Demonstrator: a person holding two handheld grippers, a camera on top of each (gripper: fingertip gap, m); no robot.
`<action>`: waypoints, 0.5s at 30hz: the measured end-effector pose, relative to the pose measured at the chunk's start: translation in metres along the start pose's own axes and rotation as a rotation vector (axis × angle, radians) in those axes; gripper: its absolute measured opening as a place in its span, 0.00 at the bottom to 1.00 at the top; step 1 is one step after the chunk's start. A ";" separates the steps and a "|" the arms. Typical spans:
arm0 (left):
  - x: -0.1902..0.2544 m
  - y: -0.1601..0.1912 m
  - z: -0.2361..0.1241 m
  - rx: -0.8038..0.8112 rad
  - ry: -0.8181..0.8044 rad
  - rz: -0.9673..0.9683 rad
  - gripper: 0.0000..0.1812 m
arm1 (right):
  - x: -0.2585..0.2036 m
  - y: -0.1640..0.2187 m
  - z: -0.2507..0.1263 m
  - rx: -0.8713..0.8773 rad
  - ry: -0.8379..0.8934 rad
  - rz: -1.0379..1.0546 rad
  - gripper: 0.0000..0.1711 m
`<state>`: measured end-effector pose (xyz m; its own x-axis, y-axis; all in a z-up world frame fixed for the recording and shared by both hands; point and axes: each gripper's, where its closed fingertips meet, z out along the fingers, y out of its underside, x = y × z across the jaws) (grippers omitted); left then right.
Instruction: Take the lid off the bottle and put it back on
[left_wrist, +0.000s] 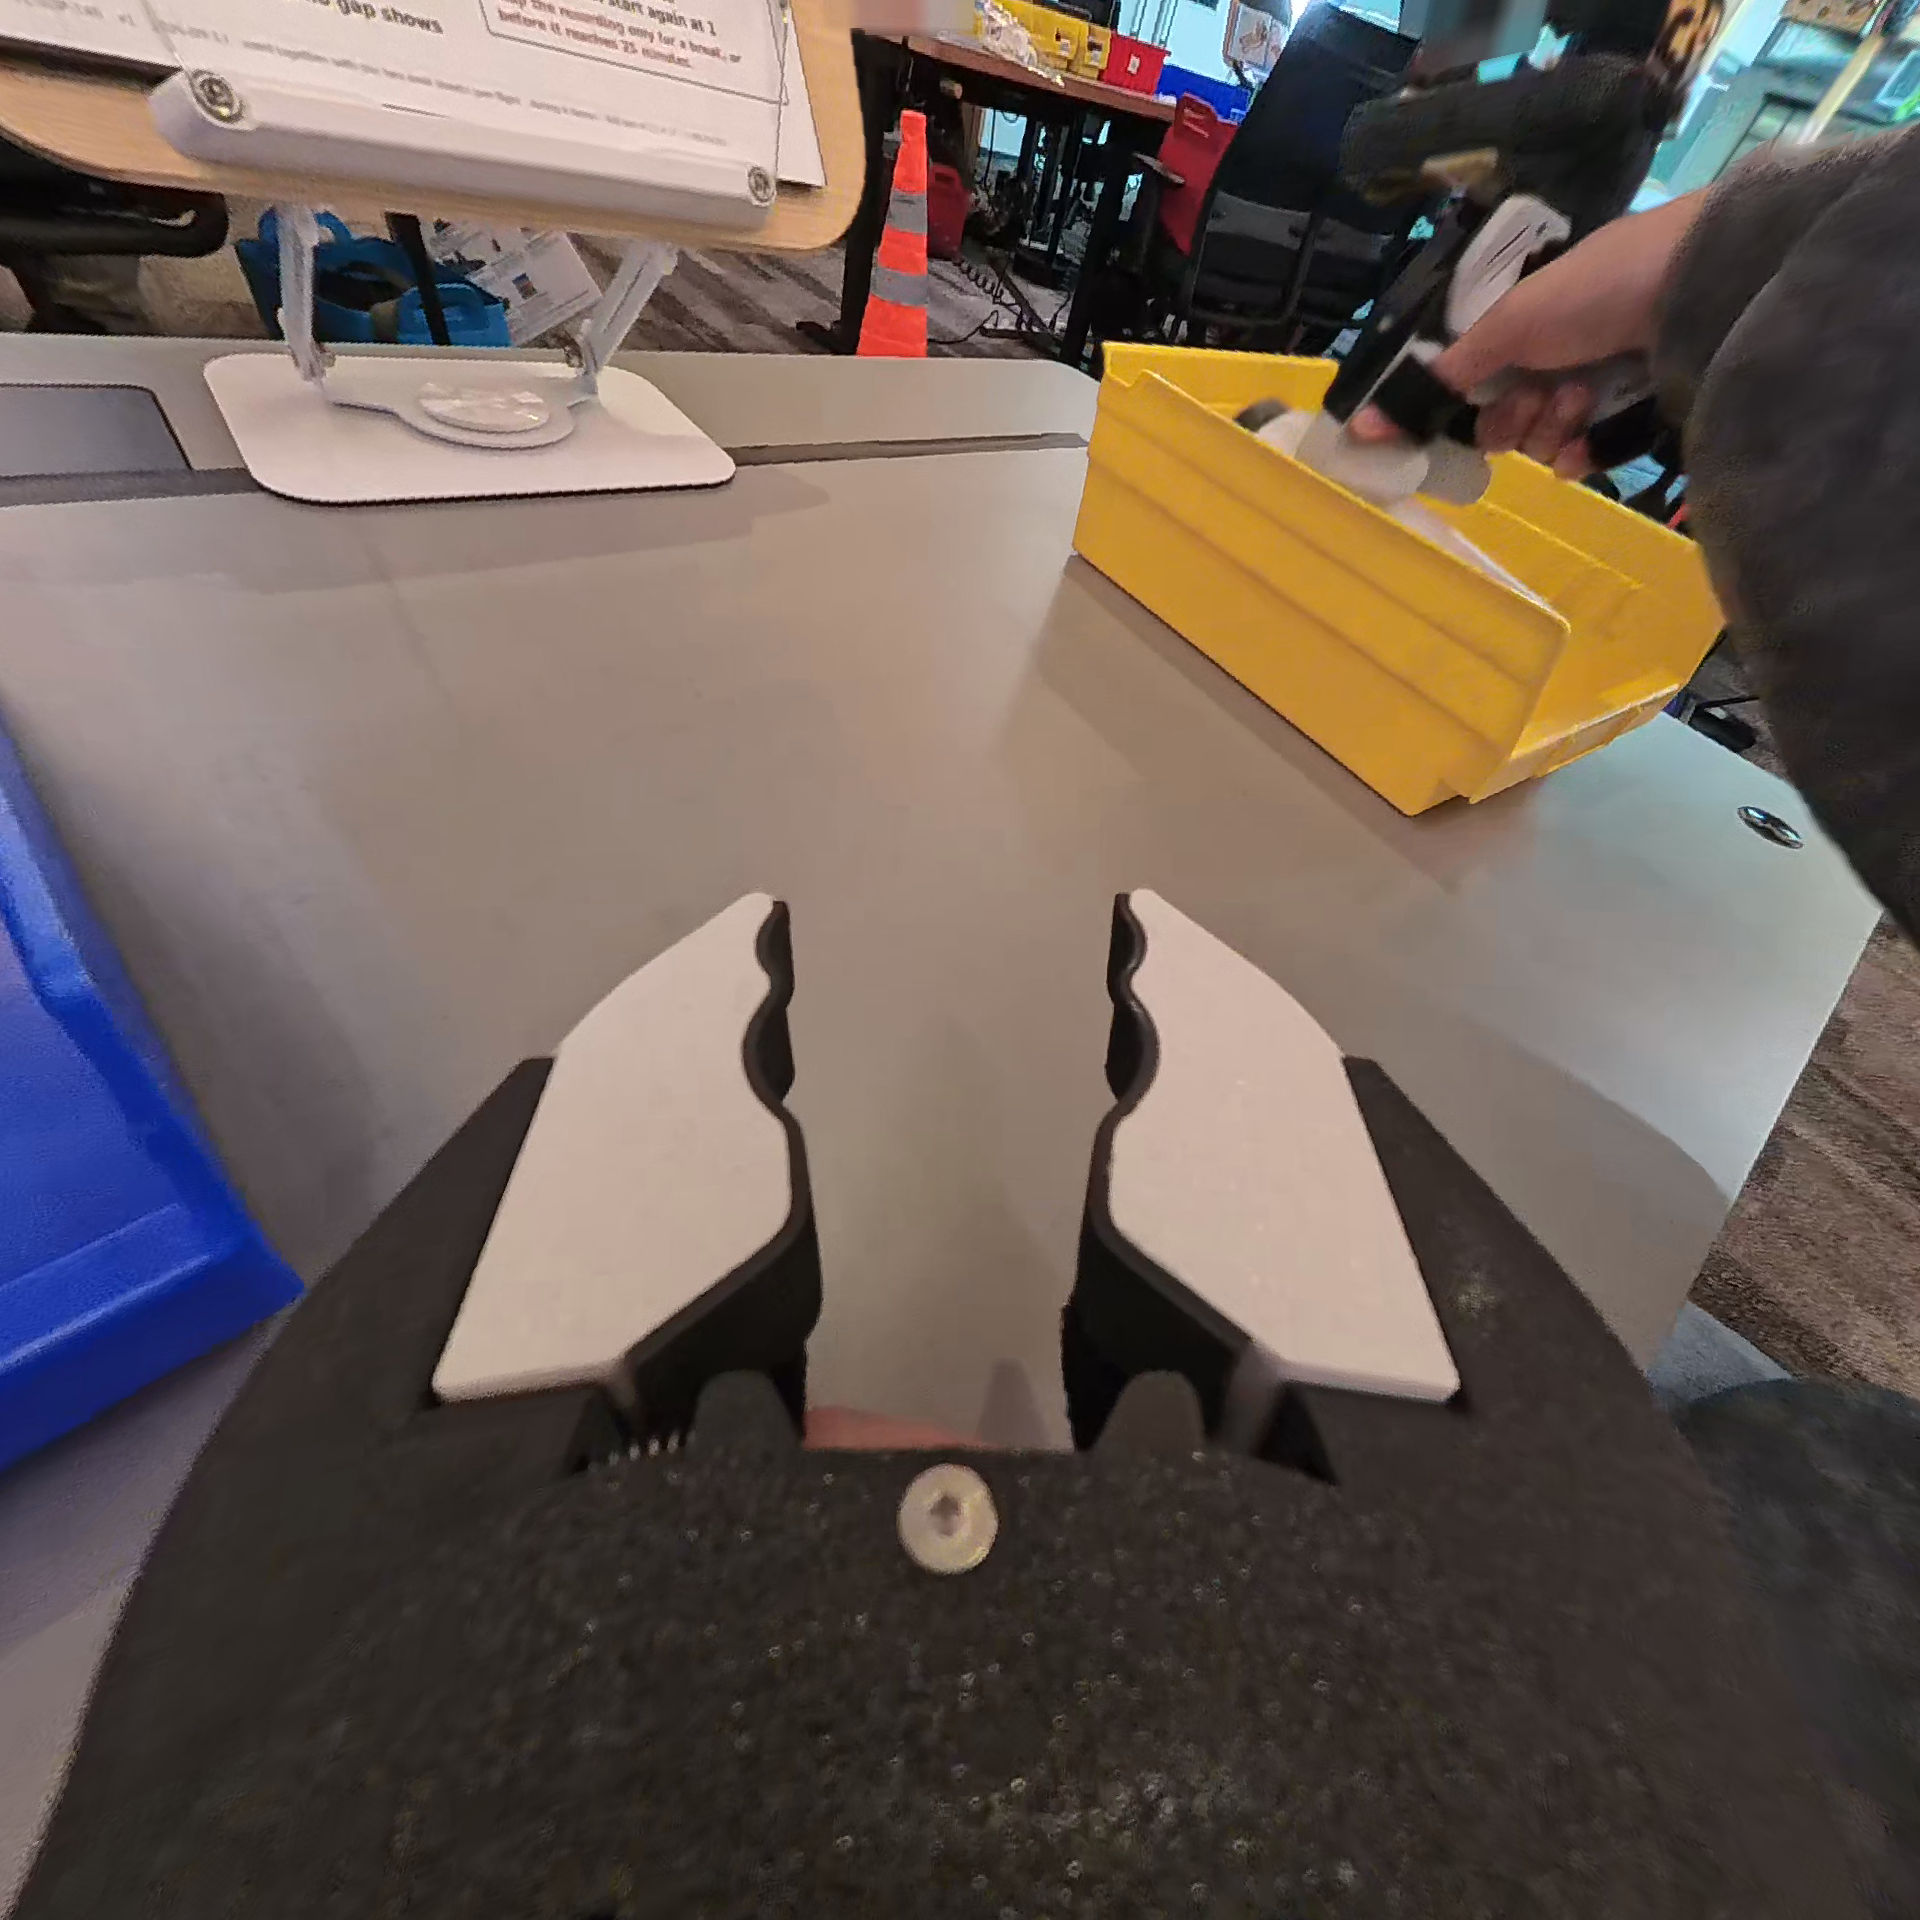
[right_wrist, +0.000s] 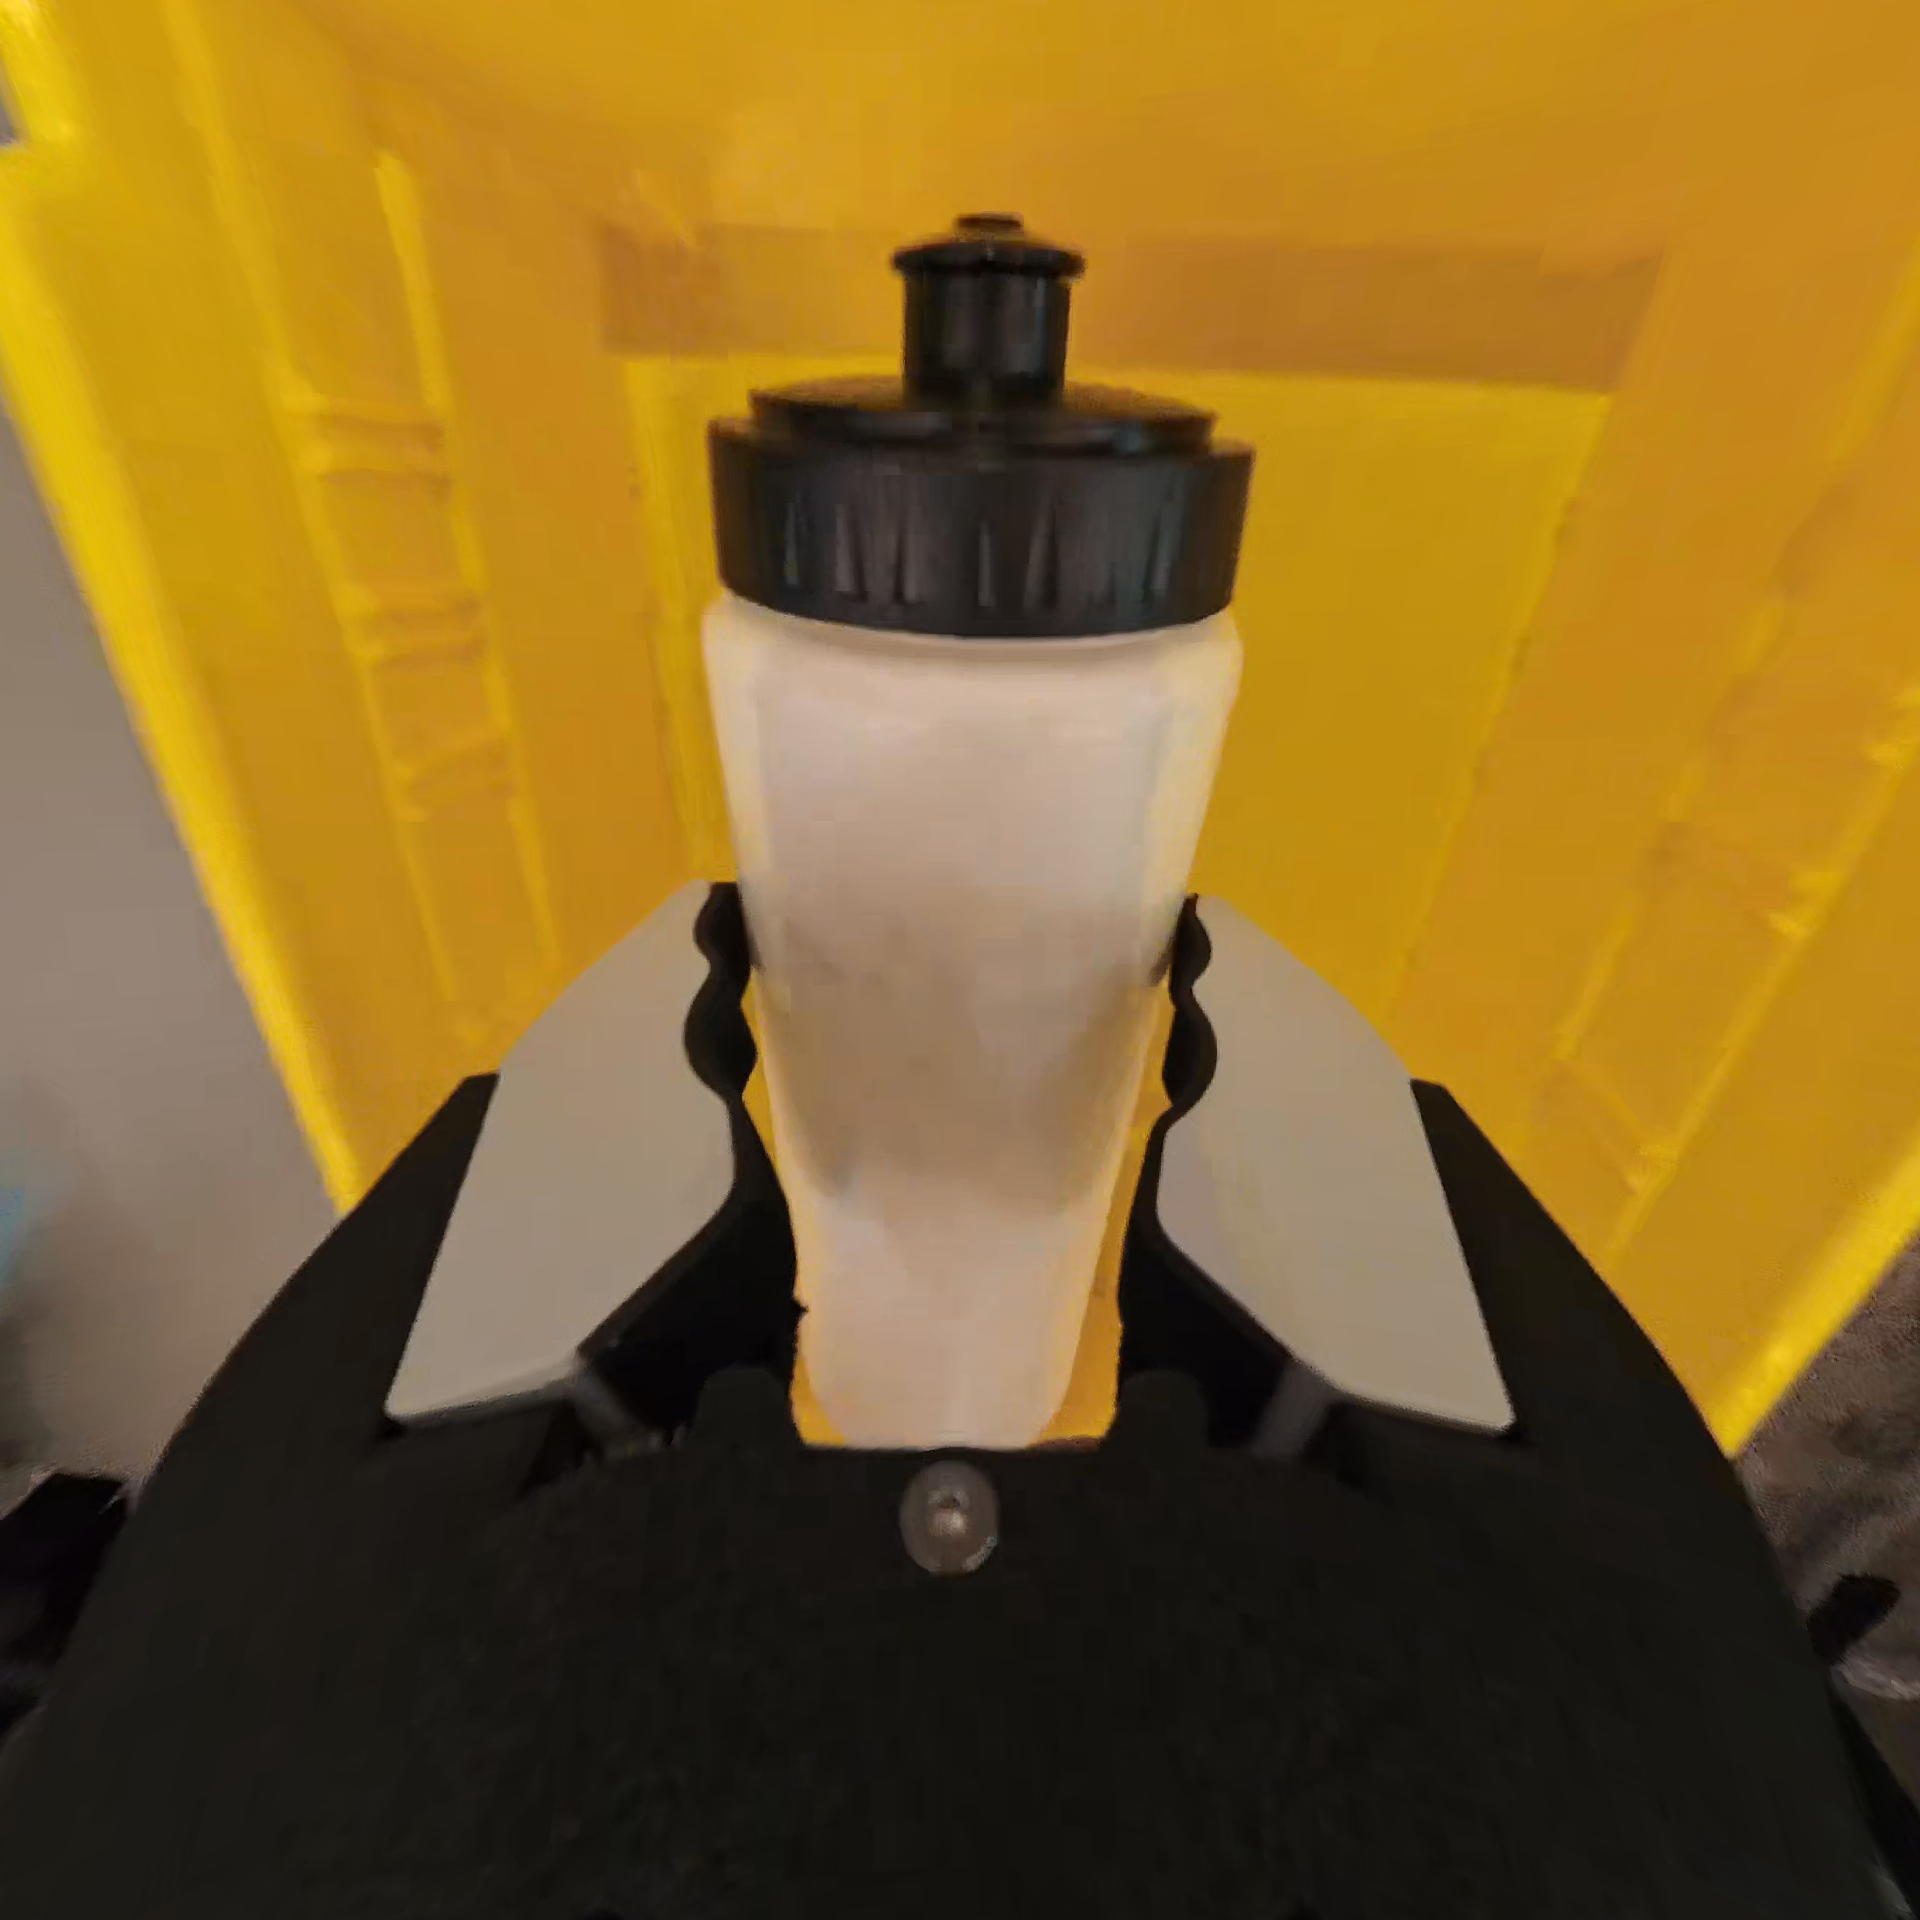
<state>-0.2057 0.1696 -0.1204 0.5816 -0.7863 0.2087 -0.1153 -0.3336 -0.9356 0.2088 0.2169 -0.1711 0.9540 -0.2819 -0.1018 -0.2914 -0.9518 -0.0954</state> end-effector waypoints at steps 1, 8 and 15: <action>-0.001 0.001 -0.001 -0.003 -0.001 -0.004 0.32 | 0.003 0.001 0.010 -0.013 0.037 -0.001 0.45; -0.008 0.002 -0.004 -0.006 -0.007 -0.023 0.32 | 0.008 -0.004 0.025 0.043 0.097 0.021 0.47; -0.011 -0.001 -0.007 0.001 -0.040 0.012 0.32 | 0.022 0.006 0.022 -0.013 0.166 -0.105 0.61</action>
<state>-0.2173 0.1750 -0.1203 0.6118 -0.7689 0.1858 -0.1222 -0.3239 -0.9382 0.2269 0.2077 -0.1958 0.9779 -0.1962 0.0725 -0.1900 -0.9782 -0.0841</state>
